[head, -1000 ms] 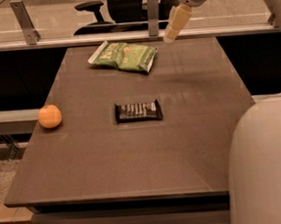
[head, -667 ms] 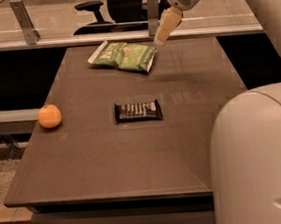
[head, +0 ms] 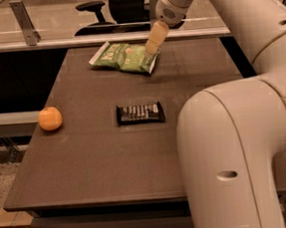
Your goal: Pick green jalapeno chip bag
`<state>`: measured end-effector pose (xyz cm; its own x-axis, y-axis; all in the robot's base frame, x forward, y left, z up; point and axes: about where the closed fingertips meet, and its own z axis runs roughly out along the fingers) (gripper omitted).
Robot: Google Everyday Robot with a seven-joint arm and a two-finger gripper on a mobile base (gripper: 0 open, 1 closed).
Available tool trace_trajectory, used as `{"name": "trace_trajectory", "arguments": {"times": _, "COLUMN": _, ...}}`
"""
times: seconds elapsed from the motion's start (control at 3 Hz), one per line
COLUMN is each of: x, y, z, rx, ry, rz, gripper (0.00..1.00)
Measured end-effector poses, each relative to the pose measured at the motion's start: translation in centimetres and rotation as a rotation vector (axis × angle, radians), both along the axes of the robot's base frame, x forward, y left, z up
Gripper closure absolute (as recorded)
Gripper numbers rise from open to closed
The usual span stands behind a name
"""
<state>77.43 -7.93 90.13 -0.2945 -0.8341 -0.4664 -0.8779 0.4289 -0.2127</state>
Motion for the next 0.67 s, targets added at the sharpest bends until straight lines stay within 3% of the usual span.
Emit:
{"name": "trace_trajectory", "arguments": {"times": 0.33, "x": 0.1, "y": 0.8, "z": -3.0, "rx": 0.007, "ry": 0.098, "rz": -0.019, "gripper": 0.00}}
{"name": "trace_trajectory", "arguments": {"times": 0.67, "x": 0.3, "y": 1.6, "z": -5.1, "rx": 0.015, "ry": 0.161, "rz": -0.022, "gripper": 0.00}}
